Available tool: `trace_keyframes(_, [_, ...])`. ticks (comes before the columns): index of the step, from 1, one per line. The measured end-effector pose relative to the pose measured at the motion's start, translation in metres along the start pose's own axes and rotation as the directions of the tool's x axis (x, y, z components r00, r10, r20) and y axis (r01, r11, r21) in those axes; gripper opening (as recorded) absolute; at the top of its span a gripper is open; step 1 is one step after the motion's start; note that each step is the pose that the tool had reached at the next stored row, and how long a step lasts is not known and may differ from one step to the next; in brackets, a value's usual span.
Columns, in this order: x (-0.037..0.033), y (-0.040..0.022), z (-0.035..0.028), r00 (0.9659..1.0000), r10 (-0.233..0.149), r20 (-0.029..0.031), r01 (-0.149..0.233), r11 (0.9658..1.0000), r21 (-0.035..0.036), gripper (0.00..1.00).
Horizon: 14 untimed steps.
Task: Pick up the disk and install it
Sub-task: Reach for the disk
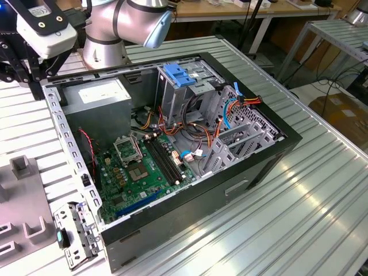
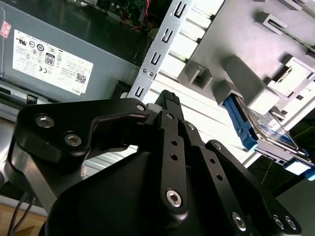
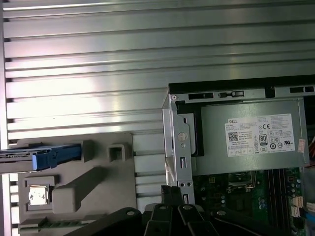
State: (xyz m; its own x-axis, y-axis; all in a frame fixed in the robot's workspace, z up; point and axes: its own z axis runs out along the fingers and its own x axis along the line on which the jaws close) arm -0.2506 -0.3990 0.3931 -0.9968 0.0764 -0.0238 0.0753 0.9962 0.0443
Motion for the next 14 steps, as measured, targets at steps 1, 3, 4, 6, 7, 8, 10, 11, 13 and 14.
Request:
trace_keyframes(1, [0.0012,-0.0001,0.0,1.0,0.0,0.0,0.0,1.0,-0.0001,0.11])
trace_keyframes(3, [0.0036,-0.0003,-0.0001,1.0,0.0,-0.0001,0.0,1.0,0.0001,0.11])
trace_keyframes(4, [0.0051,-0.0004,-0.0002,1.0,0.0,-0.0001,0.0,1.0,0.0001,0.11])
trace_keyframes(6, [0.0075,-0.0006,-0.0002,1.0,0.0,-0.0001,0.0,1.0,0.0,0.11])
trace_keyframes(7, [0.0091,-0.0007,-0.0002,1.0,0.0,-0.0001,0.0,1.0,0.0,0.11])
trace_keyframes(8, [0.0101,-0.0008,-0.0002,1.0,0.0,-0.0001,0.0,1.0,0.0,0.11])
trace_keyframes(10, [0.0129,-0.001,-0.0003,1.0,0.0,-0.0001,0.0,1.0,0.0,0.11])
trace_keyframes(11, [0.014,-0.0011,-0.0003,1.0,0.0,-0.0001,0.0,1.0,0.0,0.11])
trace_keyframes(13, [0.0166,-0.0013,-0.0004,1.0,0.0,-0.0001,0.0,1.0,0.0,0.11])
trace_keyframes(14, [0.018,-0.0014,-0.0004,1.0,0.0,-0.0001,0.0,1.0,0.0,0.11])
